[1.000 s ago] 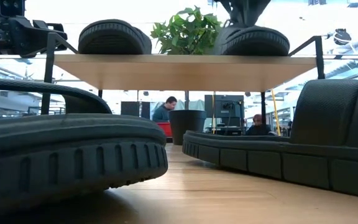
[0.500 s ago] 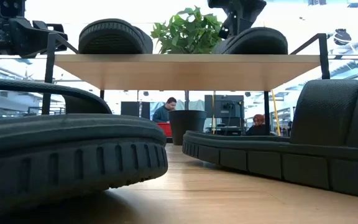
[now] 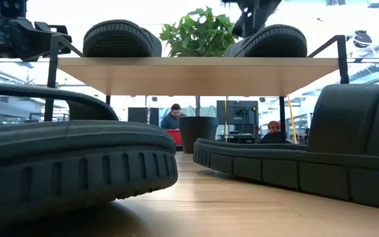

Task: Pick and place slides into the shelf
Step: Put the right black slide on the shelf

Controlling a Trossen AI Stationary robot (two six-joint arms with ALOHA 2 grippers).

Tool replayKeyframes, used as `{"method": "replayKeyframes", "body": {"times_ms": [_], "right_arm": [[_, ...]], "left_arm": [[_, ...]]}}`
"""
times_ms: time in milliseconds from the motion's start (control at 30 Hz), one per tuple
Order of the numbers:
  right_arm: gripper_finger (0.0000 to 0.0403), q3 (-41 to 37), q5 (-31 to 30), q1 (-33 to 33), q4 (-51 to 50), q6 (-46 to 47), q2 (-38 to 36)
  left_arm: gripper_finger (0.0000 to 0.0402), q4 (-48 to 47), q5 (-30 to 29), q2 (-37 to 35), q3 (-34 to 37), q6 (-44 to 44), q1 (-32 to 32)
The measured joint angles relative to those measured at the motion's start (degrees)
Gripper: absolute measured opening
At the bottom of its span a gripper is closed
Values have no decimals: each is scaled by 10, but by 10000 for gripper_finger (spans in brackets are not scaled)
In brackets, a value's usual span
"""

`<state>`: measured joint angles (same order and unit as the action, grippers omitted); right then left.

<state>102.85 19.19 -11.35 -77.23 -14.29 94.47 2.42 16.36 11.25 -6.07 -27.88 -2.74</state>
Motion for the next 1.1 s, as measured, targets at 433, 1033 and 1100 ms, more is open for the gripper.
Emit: {"method": "replayKeyframes", "body": {"times_ms": [433,1033,1100], "right_arm": [[48,0,-106,71,-32,92,-91],[0,-89,-251,183,-90,261,-66],[0,-101,-250,187,-82,270,-67]], "left_arm": [[22,-1,-13,0,0,0,0],[22,-1,-19,0,0,8,0],[23,-1,-19,0,0,8,0]]}}
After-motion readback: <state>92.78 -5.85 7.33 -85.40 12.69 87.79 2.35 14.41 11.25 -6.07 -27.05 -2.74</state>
